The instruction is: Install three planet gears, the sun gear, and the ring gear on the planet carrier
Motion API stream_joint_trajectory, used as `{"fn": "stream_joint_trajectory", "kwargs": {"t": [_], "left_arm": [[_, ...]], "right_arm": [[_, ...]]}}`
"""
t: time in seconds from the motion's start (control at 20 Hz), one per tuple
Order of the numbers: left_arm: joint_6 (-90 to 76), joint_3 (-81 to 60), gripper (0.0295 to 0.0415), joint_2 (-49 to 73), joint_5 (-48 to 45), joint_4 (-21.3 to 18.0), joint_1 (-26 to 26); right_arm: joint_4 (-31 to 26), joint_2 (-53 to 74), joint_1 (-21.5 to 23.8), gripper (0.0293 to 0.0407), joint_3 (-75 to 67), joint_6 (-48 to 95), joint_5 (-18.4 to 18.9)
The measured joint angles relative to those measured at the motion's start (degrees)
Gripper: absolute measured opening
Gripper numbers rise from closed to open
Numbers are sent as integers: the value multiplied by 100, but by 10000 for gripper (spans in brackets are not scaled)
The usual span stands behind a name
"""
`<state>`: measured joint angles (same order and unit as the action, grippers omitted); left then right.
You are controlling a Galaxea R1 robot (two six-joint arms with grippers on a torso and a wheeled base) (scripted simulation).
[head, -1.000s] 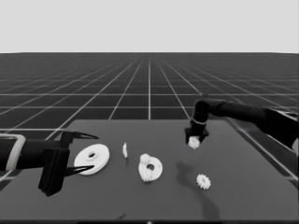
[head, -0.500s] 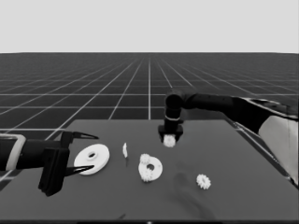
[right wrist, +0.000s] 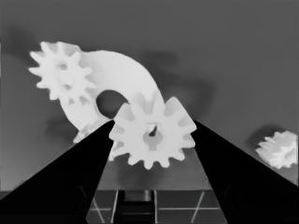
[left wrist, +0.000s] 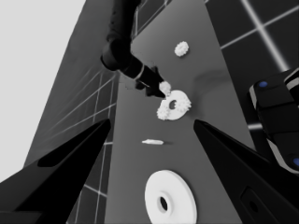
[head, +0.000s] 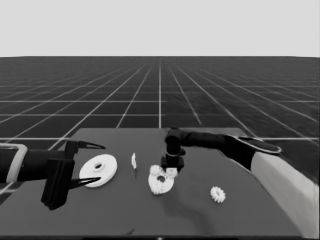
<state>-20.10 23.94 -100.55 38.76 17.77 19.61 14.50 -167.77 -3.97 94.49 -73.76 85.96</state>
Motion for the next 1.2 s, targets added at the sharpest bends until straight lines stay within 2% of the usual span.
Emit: {"fn": "stream_joint_trajectory", "kwargs": {"t": [0.1,0.35,0.4,0.45,0.5,0.6,0.85,0.9,0.95,1.0,1.1,1.2], "left_arm": [[0,0,385,0,0,0,0],[0,0,385,0,0,0,0],[0,0,385,0,0,0,0],[0,0,385,0,0,0,0],[0,0,385,0,0,0,0],[0,0,385,0,0,0,0],[0,0,385,0,0,0,0],[0,0,385,0,0,0,0],[0,0,385,0,0,0,0],[0,0,385,0,0,0,0],[0,0,385,0,0,0,0],[0,0,385,0,0,0,0]], "right_arm": [[229,-86,-276,312,287,163,-130],[333,-136,-387,312,445,250,-206],[336,-138,-390,344,450,252,-209],[338,-139,-392,372,453,254,-210],[339,-139,-393,381,455,254,-211],[340,-139,-394,384,456,255,-212],[341,-140,-395,385,457,255,-212],[-334,106,179,385,-313,-177,196],[-840,160,810,385,-533,-321,331],[-1156,150,1183,385,-528,-323,380],[-1450,118,1510,385,-436,-267,424],[-1550,102,1610,385,-384,-234,441]]}}
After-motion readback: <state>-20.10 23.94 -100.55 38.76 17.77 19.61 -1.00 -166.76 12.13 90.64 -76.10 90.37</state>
